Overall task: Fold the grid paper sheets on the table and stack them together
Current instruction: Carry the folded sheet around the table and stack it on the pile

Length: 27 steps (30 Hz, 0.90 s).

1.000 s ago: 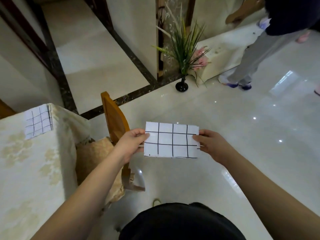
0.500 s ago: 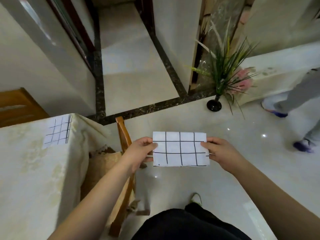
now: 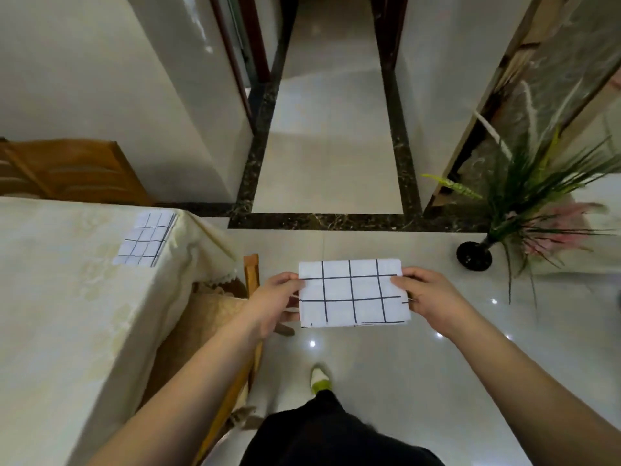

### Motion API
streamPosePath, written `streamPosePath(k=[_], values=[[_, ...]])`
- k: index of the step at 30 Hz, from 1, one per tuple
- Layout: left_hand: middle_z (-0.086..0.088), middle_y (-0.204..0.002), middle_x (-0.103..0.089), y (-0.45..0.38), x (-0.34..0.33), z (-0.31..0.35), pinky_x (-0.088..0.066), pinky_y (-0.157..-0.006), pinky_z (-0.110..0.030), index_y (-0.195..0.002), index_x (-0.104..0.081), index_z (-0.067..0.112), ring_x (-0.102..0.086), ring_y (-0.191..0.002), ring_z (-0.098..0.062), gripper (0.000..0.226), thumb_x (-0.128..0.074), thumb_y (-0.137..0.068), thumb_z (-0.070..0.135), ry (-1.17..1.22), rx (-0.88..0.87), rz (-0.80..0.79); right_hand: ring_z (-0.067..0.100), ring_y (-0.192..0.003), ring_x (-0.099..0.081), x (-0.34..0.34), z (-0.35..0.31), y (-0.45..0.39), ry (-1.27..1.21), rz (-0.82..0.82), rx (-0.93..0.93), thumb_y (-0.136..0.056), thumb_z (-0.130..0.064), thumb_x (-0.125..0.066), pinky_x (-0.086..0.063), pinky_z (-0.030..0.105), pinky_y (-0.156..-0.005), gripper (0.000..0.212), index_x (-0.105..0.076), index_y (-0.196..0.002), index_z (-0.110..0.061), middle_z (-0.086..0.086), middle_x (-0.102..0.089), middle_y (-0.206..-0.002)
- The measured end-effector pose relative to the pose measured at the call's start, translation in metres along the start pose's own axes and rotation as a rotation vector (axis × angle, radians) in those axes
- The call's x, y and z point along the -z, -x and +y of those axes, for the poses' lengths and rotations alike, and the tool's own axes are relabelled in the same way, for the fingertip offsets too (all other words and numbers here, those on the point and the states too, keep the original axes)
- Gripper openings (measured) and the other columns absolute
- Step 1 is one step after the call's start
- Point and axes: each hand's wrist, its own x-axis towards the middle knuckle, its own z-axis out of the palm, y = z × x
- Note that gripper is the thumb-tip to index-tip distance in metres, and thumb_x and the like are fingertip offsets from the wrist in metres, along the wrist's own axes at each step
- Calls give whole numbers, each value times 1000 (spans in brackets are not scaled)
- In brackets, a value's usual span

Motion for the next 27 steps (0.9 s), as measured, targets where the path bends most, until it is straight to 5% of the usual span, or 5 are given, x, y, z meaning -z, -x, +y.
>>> streamPosePath(k=[10, 14, 23, 27], values=[[-10, -108, -71, -91, 42, 61, -56, -76, -36, -114, -63, 9, -69, -98, -24, 24, -57, -96, 24, 79, -31, 66, 25, -91, -69, -54, -75, -112, 130, -84, -15, -91, -6, -61, -59, 32, -74, 16, -65, -107, -4, 14, -70, -102], [-8, -105, -72, -113, 56, 86, -57, -81, -38, -112, -64, 12, -70, -96, -23, 22, -60, -94, 24, 66, -47, 62, 28, -95, -68, -67, -103, -147, 160, -120, -19, -91, -6, -62, -57, 37, -82, 15, -66, -106, -5, 15, -71, -103], [-4, -98, -74, -170, 68, 114, -48, -98, -47, -102, -68, 18, -67, -101, -24, 15, -57, -95, 25, 165, 46, 256, 24, -85, -69, -94, -128, -244, 198, -253, -85, -89, -3, -63, -59, 30, -69, 10, -66, -99, -5, 18, -70, -100], [-5, -100, -71, -189, 67, 134, -55, -74, -32, -104, -63, 19, -69, -92, -20, 11, -57, -96, 23, 253, 96, 358, 23, -85, -71, -109, -153, -298, 257, -376, -106, -89, -6, -65, -56, 30, -68, 14, -66, -102, -5, 15, -72, -99]])
